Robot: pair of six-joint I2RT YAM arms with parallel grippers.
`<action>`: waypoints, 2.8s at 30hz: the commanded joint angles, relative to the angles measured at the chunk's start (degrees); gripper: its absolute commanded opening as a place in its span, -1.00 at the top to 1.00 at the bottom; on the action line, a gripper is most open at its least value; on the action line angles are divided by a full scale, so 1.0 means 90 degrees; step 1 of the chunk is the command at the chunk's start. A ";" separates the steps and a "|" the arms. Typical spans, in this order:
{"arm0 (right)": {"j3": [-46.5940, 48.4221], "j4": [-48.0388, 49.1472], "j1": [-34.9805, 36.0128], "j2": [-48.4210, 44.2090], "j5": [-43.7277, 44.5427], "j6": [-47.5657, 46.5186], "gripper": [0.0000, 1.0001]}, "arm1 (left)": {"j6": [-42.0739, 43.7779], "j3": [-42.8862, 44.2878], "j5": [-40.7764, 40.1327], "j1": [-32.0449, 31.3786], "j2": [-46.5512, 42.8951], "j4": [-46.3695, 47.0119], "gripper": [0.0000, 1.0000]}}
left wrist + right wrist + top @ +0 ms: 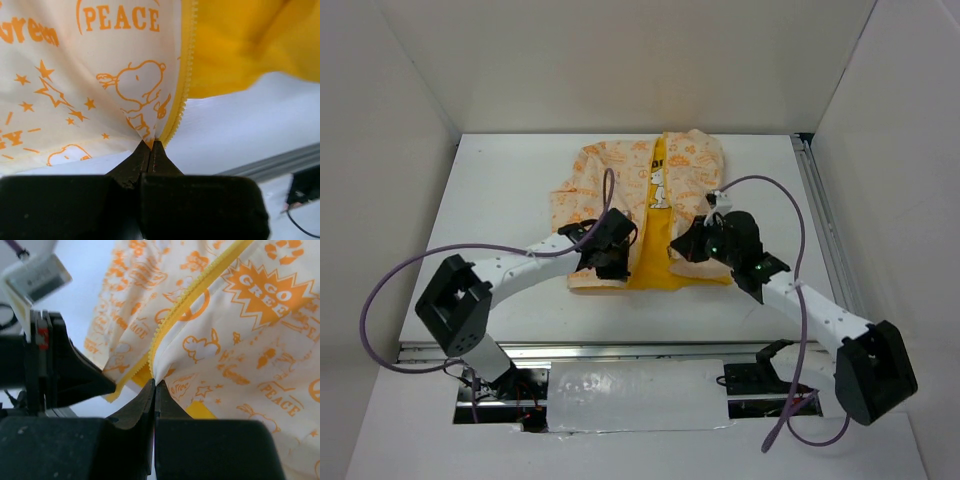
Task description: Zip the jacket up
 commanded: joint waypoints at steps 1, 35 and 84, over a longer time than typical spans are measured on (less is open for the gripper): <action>-0.0798 0.1349 0.0014 -0.0730 -0.0661 0.0016 1.00 | 0.0016 -0.0167 0.0223 -0.0013 -0.0656 0.0577 1.00; -0.2970 0.5358 0.0815 -0.2558 -0.0017 0.1637 1.00 | -0.1729 -0.2306 0.0175 -0.0354 -0.3225 0.5559 1.00; -0.2766 0.4900 0.0893 -0.2958 -0.0261 0.1608 1.00 | -0.2220 -0.2209 -0.1046 -0.1077 -0.3049 0.5539 1.00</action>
